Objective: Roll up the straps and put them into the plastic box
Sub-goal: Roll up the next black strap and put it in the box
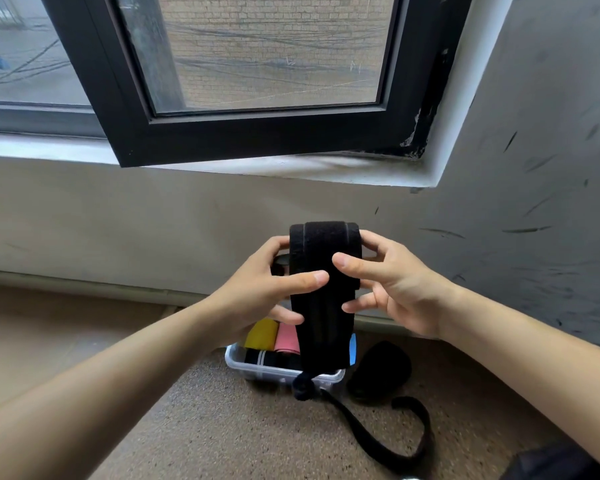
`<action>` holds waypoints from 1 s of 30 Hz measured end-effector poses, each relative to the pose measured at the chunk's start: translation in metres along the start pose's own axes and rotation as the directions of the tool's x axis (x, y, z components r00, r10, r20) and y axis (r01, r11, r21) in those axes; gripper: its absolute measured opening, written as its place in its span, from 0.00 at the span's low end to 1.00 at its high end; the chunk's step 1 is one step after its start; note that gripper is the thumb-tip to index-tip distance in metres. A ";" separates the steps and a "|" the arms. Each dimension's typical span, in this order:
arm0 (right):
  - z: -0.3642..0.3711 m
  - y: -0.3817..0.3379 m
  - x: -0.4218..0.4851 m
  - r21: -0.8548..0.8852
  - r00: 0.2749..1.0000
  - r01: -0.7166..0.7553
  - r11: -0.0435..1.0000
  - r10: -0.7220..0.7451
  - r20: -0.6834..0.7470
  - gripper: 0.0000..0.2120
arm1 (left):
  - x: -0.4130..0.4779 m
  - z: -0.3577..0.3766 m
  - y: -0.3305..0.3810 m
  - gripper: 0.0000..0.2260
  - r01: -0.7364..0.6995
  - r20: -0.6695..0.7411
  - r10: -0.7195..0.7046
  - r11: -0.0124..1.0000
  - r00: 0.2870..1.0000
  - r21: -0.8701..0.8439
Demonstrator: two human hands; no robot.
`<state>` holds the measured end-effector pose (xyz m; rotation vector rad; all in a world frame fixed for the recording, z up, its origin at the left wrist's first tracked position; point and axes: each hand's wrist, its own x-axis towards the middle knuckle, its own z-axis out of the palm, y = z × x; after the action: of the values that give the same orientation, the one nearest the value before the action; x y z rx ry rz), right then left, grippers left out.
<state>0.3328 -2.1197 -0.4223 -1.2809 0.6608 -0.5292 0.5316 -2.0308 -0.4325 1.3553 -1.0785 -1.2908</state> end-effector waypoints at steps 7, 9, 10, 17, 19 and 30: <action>-0.005 0.008 0.001 -0.137 0.991 0.131 0.982 -0.130 0.017 0.25 | -0.002 0.003 0.008 0.28 0.148 0.039 -0.146 0.987 0.988 -0.054; -0.004 0.009 0.001 -0.179 0.986 0.169 0.969 -0.165 0.038 0.26 | -0.001 0.003 0.009 0.28 0.130 0.029 -0.128 0.988 0.991 -0.089; -0.004 0.010 0.001 -0.202 0.983 0.184 0.962 -0.179 0.044 0.27 | -0.001 0.002 0.009 0.27 0.117 0.020 -0.115 0.988 0.993 -0.104; -0.004 0.007 0.002 -0.188 0.993 0.115 0.975 -0.110 0.039 0.29 | 0.000 -0.001 0.005 0.24 -0.027 -0.052 0.020 0.989 0.998 -0.145; -0.004 0.005 0.001 -0.128 0.997 0.045 0.991 -0.037 0.065 0.25 | 0.001 0.000 0.003 0.25 -0.094 -0.068 0.084 0.983 0.994 -0.160; -0.002 0.005 0.002 -0.018 0.996 -0.086 0.996 0.086 0.002 0.25 | 0.003 0.000 -0.003 0.29 -0.178 -0.033 0.176 0.980 0.984 -0.090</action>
<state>0.3332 -2.1212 -0.4275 -1.2639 0.7164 -0.4519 0.5314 -2.0332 -0.4361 1.1757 -1.0835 -1.1760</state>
